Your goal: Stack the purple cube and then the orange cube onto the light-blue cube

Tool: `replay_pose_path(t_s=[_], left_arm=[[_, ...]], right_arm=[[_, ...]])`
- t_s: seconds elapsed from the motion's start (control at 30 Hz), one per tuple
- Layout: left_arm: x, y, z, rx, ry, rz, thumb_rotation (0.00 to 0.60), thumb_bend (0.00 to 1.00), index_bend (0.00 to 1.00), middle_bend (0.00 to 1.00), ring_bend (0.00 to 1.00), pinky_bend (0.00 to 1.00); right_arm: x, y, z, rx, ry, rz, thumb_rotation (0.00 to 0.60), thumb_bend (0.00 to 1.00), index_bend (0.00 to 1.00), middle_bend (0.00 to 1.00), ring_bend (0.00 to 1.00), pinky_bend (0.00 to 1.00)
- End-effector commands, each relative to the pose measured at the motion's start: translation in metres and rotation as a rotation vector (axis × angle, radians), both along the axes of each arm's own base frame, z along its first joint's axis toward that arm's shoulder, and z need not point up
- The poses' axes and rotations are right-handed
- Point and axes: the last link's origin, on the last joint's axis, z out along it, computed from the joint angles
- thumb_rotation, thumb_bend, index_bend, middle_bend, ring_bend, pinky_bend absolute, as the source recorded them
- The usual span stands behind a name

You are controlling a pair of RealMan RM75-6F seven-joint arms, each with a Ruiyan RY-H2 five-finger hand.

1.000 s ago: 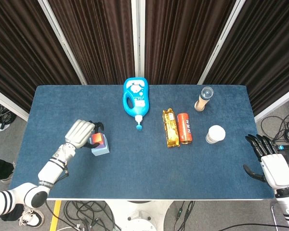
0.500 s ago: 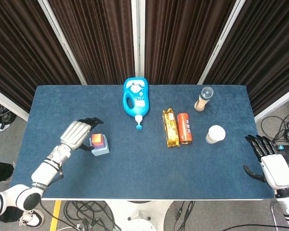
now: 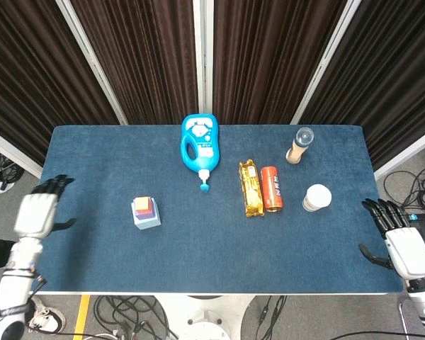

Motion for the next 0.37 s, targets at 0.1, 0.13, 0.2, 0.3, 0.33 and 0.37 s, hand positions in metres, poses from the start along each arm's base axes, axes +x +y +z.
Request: replay_pose_path(t_s=[0.1,0.13,0.2,0.3,0.33,0.37], left_arm=[[-0.033,-0.043,-0.01,0.022,0.044,-0.002,0.6,0.1,0.21,0.2,0.18,0.26],[-0.035,-0.046,-0.01,0.026,0.053,-0.007,0.6,0.1,0.21,0.2,0.17,0.25],[-0.037,-0.051,-0.012,0.027,0.058,-0.011,0.6,0.1,0.21,0.2,0.17,0.24],[-0.038,-0.058,-0.014,0.022,0.045,-0.01,0.6,0.1,0.21,0.2,0.17,0.24],[-0.038,-0.059,-0.015,0.022,0.043,-0.011,0.6,0.1,0.21,0.2,0.17,0.24],[-0.038,-0.061,-0.015,0.022,0.038,-0.011,0.6,0.1,0.21,0.2,0.17,0.24]], right_arm=[[0.001,0.001,-0.001,0.004,0.004,0.003,0.6,0.2,0.03,0.08,0.0,0.0],[0.001,0.001,-0.002,0.004,0.006,0.004,0.6,0.2,0.03,0.08,0.0,0.0],[0.001,0.002,-0.003,0.004,0.01,0.005,0.6,0.2,0.03,0.08,0.0,0.0],[0.001,0.002,-0.004,0.006,0.015,0.006,0.6,0.2,0.03,0.08,0.0,0.0],[0.001,0.002,-0.004,0.007,0.016,0.006,0.6,0.2,0.03,0.08,0.0,0.0],[0.001,0.002,-0.005,0.008,0.018,0.006,0.6,0.2,0.03,0.08,0.0,0.0]])
